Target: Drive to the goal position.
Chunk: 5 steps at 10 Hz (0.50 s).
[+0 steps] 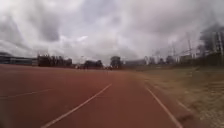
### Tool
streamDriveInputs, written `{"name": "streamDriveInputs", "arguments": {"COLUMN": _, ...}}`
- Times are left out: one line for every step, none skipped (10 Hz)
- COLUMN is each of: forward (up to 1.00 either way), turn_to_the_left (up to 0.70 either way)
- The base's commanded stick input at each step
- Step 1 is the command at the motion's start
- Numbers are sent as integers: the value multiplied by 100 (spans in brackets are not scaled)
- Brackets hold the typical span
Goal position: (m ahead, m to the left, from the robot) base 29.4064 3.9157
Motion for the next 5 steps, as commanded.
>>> {"name": "streamDriveInputs", "arguments": {"forward": 85, "turn_to_the_left": 0}}
{"name": "streamDriveInputs", "arguments": {"forward": 85, "turn_to_the_left": 0}}
{"name": "streamDriveInputs", "arguments": {"forward": 85, "turn_to_the_left": 0}}
{"name": "streamDriveInputs", "arguments": {"forward": 85, "turn_to_the_left": 0}}
{"name": "streamDriveInputs", "arguments": {"forward": 85, "turn_to_the_left": 0}}
